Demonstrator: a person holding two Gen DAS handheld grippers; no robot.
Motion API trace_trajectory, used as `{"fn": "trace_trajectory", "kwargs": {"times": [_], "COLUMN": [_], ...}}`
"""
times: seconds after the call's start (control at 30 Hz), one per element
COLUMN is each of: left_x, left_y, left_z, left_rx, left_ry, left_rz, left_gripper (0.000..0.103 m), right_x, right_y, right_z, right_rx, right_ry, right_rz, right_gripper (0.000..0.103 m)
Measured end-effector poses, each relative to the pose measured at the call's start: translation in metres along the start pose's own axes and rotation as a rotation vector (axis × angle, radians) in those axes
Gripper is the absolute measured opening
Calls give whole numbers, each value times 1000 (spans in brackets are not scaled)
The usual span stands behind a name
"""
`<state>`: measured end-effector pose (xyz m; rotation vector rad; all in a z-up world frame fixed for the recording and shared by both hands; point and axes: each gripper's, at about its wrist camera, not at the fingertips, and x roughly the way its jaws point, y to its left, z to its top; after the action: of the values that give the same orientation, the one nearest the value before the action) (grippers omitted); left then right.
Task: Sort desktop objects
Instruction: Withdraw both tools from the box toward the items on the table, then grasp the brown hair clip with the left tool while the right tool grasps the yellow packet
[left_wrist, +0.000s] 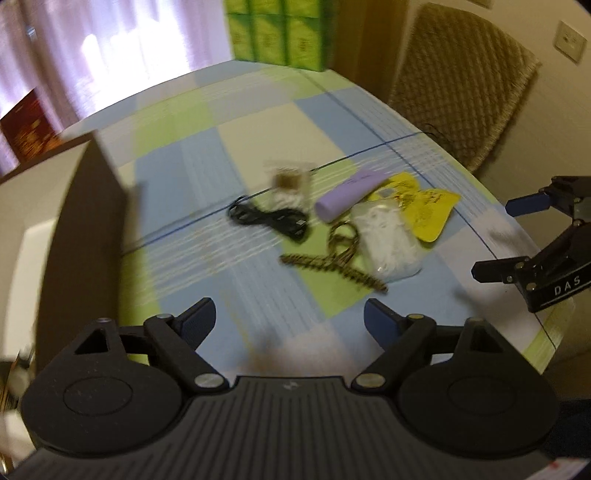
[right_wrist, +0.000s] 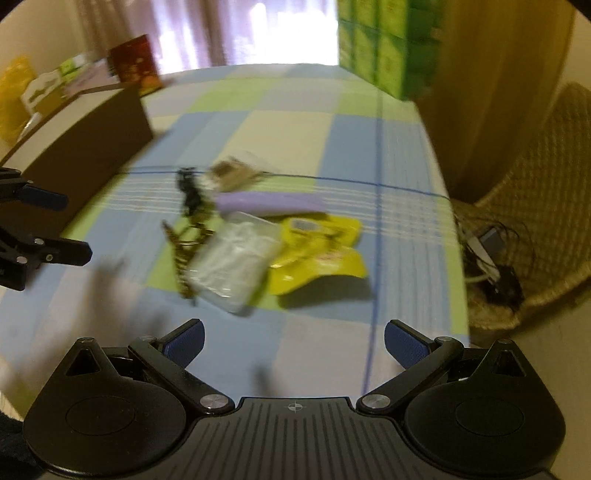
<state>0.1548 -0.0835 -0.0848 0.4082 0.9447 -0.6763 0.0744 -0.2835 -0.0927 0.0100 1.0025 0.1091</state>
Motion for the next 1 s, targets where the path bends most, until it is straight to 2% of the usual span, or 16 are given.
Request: {"fn": "trace_trajectory", "kwargs": {"times": [0.17, 0.2, 0.37, 0.5, 0.67, 0.73, 0.77, 0.83, 0.87, 1.0], "left_x": [30, 35, 64, 85, 105, 111, 113, 113, 113, 110], "left_y": [-13, -15, -27, -31, -30, -30, -31, -29, -28, -22], "left_z": [19, 23, 36, 40, 41, 40, 40, 38, 38, 32], "left_rx": [87, 105, 200, 248, 253, 248, 242, 228, 216, 193], "left_ry": [-3, 2, 28, 69, 101, 108, 110, 98, 97, 97], "left_rz": [-44, -49, -65, -61, -75, -89, -98, -119, -122, -77], "left_gripper": [67, 62, 56, 51, 46, 38, 36, 25, 25, 23], "right_x": [4, 5, 6, 6, 11, 16, 18, 25, 29, 47], "right_y": [-19, -22, -38, -51, -69, -76, -79, -86, -89, -98], "right_z": [-1, 0, 2, 3, 2, 1, 0, -2, -2, -6], "right_rx": [52, 63, 152, 256, 436, 528, 572, 659, 706, 871], "right_ry": [4, 4, -8, -25, -50, -55, -58, -63, -62, -71], "right_rz": [-14, -15, 11, 57, 147, 194, 219, 270, 292, 371], "right_gripper": [101, 101, 101, 101, 101, 100, 98, 84, 81, 59]}}
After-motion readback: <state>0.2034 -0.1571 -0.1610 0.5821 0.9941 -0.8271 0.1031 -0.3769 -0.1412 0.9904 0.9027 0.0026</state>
